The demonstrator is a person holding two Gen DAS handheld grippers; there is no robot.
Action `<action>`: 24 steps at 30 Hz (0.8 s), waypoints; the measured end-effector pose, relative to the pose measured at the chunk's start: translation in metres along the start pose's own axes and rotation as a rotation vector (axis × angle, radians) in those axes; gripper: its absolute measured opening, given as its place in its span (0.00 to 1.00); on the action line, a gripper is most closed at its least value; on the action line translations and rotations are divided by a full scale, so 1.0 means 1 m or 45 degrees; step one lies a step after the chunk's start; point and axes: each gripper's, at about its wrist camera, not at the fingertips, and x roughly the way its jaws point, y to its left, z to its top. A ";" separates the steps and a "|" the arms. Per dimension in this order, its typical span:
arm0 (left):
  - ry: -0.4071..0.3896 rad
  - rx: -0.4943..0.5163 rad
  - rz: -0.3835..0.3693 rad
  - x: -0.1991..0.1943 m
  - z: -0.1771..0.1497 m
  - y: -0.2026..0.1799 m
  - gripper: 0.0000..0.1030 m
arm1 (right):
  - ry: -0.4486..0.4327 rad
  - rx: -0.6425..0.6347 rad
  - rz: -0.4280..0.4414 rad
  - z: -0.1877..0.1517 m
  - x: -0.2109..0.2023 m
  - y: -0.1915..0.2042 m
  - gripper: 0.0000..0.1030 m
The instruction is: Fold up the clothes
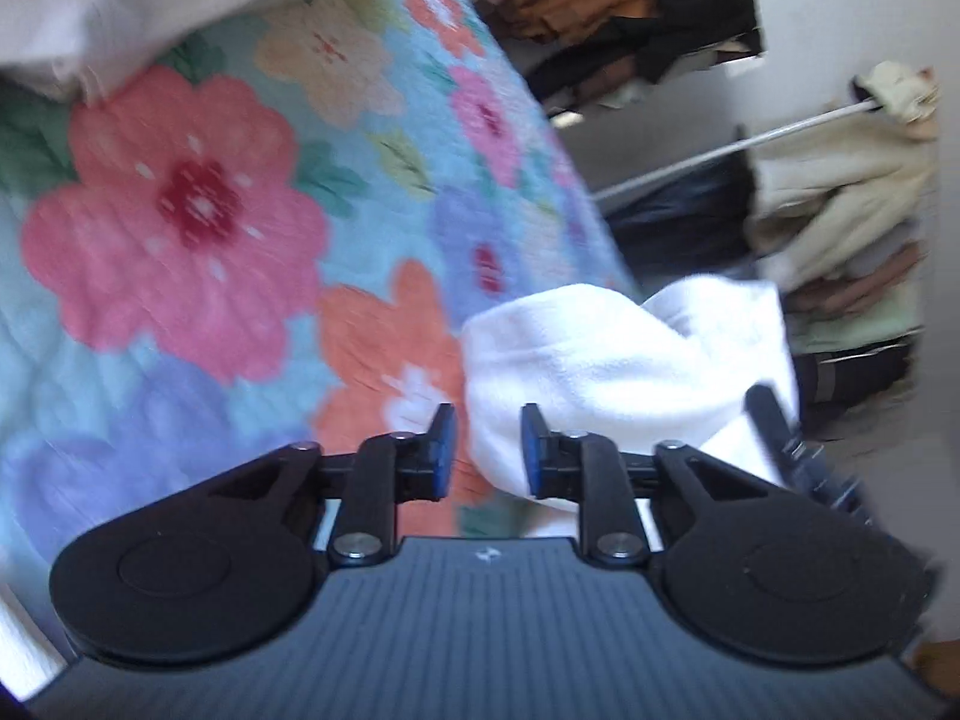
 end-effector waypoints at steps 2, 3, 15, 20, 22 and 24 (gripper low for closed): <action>0.024 0.063 -0.091 -0.002 -0.005 -0.017 0.47 | -0.056 -0.017 -0.028 -0.011 -0.015 0.007 0.21; 0.038 0.109 -0.122 -0.001 -0.008 -0.027 0.56 | -0.058 -0.014 -0.030 -0.017 -0.016 0.008 0.21; 0.167 -0.121 -0.137 0.026 -0.024 -0.005 0.93 | 0.072 -0.146 0.065 -0.080 -0.017 0.038 0.21; 0.168 -0.126 -0.053 0.032 -0.036 0.006 0.91 | 0.248 -0.238 0.082 -0.107 -0.013 0.051 0.22; 0.169 -0.037 0.050 0.031 -0.037 0.006 0.40 | 0.349 -0.323 0.072 -0.112 -0.012 0.057 0.27; 0.157 0.019 0.112 0.029 -0.036 0.008 0.26 | 0.416 -0.381 0.079 -0.101 -0.020 0.057 0.38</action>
